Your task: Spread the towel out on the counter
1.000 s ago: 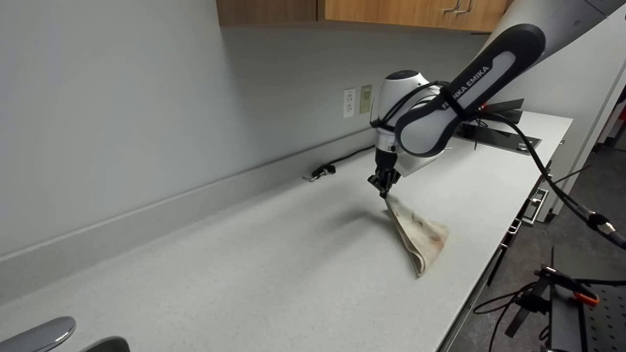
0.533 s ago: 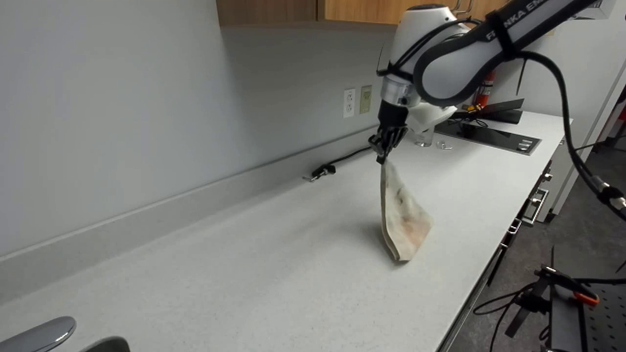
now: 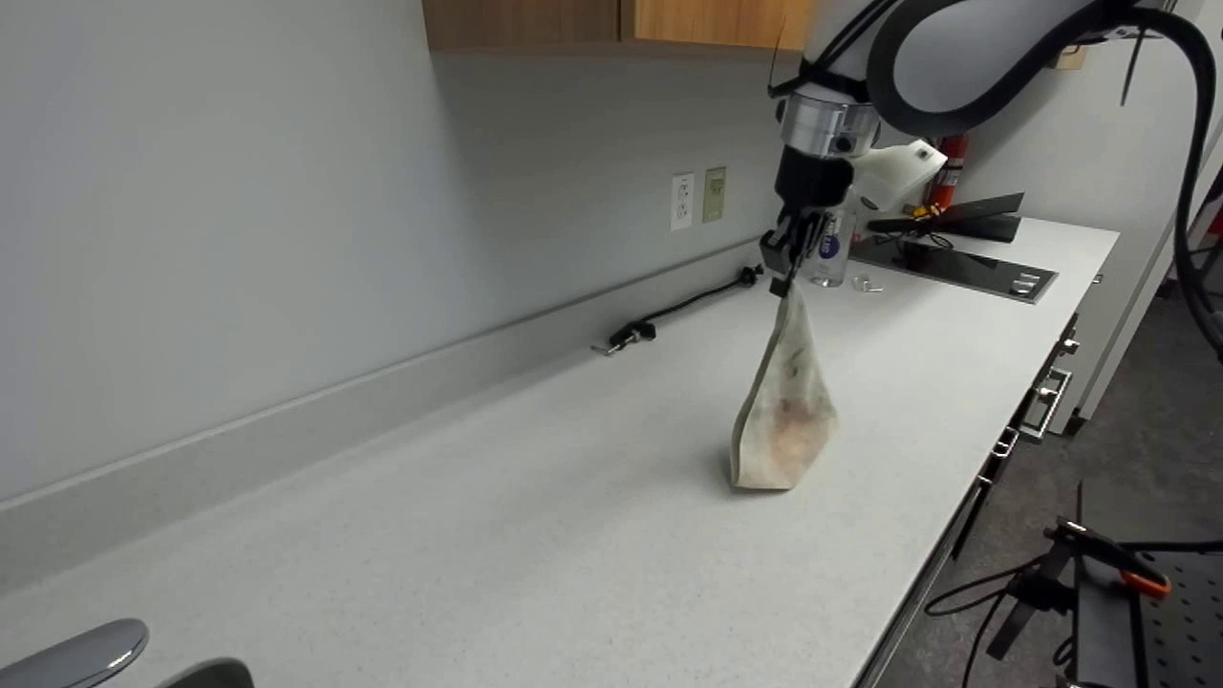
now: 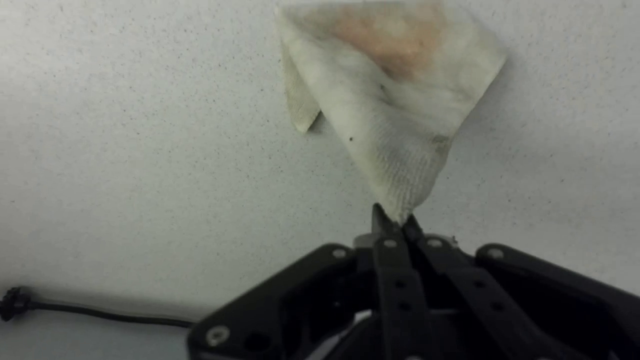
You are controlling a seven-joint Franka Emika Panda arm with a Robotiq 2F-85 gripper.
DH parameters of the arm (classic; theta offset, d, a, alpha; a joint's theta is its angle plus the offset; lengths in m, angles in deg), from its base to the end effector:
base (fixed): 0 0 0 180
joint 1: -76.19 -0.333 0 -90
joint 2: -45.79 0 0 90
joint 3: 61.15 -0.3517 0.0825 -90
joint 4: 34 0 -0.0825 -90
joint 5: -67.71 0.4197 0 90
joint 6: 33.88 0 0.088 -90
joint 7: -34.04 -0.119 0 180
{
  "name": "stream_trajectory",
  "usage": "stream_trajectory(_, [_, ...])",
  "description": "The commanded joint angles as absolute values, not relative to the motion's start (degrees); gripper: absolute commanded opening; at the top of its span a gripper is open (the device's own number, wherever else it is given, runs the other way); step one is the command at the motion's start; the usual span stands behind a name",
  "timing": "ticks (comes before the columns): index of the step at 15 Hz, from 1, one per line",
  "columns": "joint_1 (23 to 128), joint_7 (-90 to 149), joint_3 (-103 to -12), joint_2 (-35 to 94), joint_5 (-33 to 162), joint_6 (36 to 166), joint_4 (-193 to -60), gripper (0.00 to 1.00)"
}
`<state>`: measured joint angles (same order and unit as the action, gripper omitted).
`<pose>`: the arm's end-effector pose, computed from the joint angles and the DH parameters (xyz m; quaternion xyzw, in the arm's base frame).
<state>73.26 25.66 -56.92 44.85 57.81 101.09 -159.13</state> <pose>0.5814 -0.0169 0.3992 0.9944 -0.0279 0.0812 0.0613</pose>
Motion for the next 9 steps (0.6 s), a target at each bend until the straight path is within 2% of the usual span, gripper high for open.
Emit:
stream_trajectory(1, [74.62, 31.51, -58.34, 50.70, 60.10, 96.12, -163.38, 0.01])
stream_trajectory(9, [74.19, 37.76, -60.04, 60.22, 56.67, 90.91, -163.81, 0.01])
